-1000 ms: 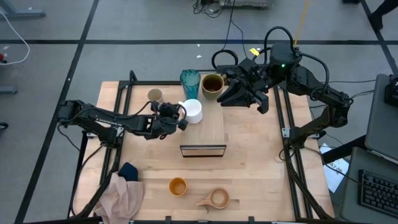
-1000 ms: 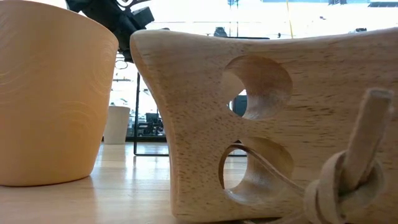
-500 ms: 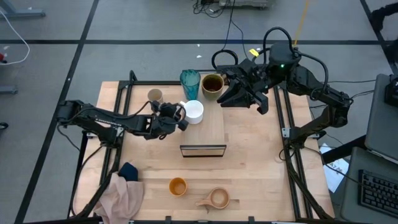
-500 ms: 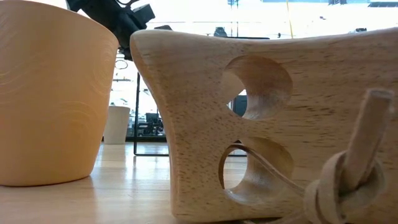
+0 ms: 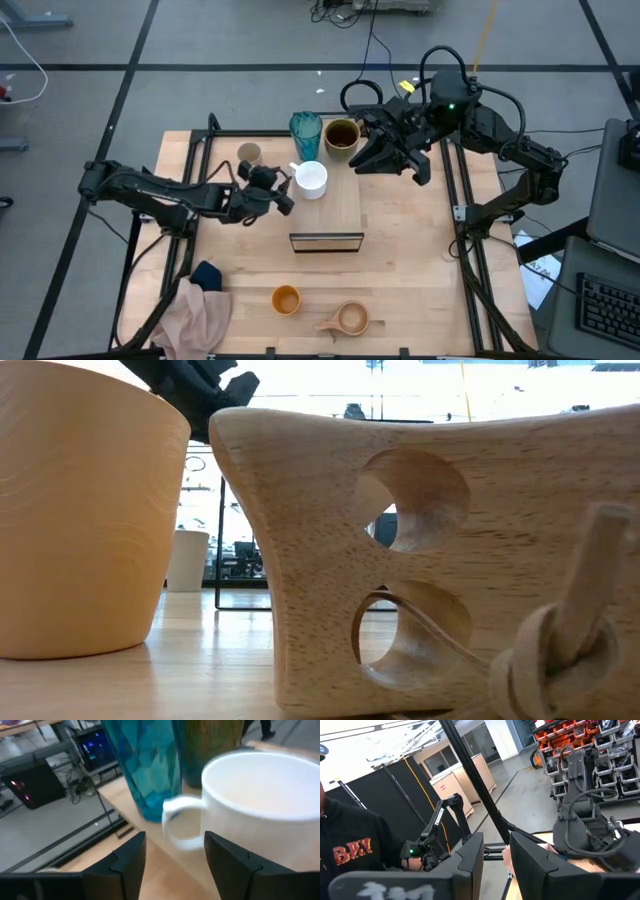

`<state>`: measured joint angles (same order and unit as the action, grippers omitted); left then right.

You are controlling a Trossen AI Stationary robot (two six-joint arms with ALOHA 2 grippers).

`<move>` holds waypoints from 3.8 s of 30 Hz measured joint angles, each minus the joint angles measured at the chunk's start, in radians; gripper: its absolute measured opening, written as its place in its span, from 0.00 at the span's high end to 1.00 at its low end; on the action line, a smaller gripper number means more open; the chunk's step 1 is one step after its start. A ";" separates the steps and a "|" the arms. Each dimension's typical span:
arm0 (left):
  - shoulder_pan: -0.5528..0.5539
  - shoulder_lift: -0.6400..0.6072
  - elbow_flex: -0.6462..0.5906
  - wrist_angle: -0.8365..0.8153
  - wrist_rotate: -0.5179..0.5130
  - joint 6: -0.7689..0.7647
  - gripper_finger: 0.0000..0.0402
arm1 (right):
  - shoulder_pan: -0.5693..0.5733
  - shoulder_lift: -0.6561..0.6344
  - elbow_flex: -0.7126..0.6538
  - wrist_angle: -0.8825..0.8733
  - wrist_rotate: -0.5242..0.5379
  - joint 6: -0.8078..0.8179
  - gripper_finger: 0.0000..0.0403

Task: Stack small to large cups/mugs on shelf
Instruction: Put the brown mug on the shelf

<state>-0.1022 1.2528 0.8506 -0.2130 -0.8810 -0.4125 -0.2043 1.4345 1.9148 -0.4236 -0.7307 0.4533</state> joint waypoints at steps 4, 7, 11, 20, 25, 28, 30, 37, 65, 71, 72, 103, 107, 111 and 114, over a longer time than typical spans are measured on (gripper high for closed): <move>-0.026 -0.069 0.000 -0.076 0.087 -0.068 0.50 | 0.000 0.000 0.000 -0.002 0.000 -0.022 0.78; -0.046 -0.116 -0.001 -0.136 0.166 -0.151 0.51 | 0.000 0.000 0.000 -0.009 0.000 -0.038 0.78; -0.075 -0.188 0.000 -0.144 0.307 -0.208 0.54 | 0.000 0.000 0.000 -0.043 0.000 -0.074 0.78; -0.146 -0.319 0.000 -0.131 0.653 -0.368 0.58 | 0.006 -0.013 -0.165 -0.079 0.057 -0.122 0.78; -0.209 -0.316 0.000 -0.135 0.768 -0.453 0.60 | 0.042 -0.021 -0.366 0.064 0.055 -0.037 0.78; -0.247 -0.309 0.000 -0.136 0.798 -0.484 0.60 | 0.080 -0.021 -0.479 0.201 0.053 0.045 0.78; -0.267 -0.311 0.000 -0.129 0.808 -0.495 0.60 | 0.112 -0.021 -0.536 0.270 0.051 0.087 0.78; -0.278 -0.318 0.000 -0.123 0.806 -0.533 0.60 | 0.221 -0.022 -0.609 0.322 0.127 0.184 0.78; -0.336 -0.318 0.000 0.009 0.901 -0.578 0.60 | 0.659 -0.009 -0.609 -0.124 0.318 0.448 0.78; -0.336 -0.318 0.000 0.010 0.872 -0.592 0.60 | 0.699 0.051 -0.609 -0.207 0.384 0.477 0.78; -0.336 -0.318 0.000 0.010 0.872 -0.592 0.60 | 0.701 0.066 -0.609 -0.241 0.397 0.477 0.78; -0.348 -0.318 0.000 0.005 0.827 -0.656 0.60 | 0.695 0.216 -0.611 -0.273 0.492 0.442 0.78; -0.305 -0.318 0.000 0.005 0.857 -0.668 0.60 | 0.683 0.222 -0.647 -0.182 0.515 0.514 0.78; -0.242 -0.320 0.000 0.002 0.927 -0.611 0.60 | 0.676 0.222 -0.693 -0.050 0.546 0.690 0.78; -0.203 -0.327 0.000 0.003 0.983 -0.563 0.60 | 0.683 0.222 -0.721 0.001 0.603 0.804 0.78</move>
<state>-0.3051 0.9257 0.8501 -0.2100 0.1019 -0.9757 0.4791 1.6562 1.1936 -0.4223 -0.1281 1.2576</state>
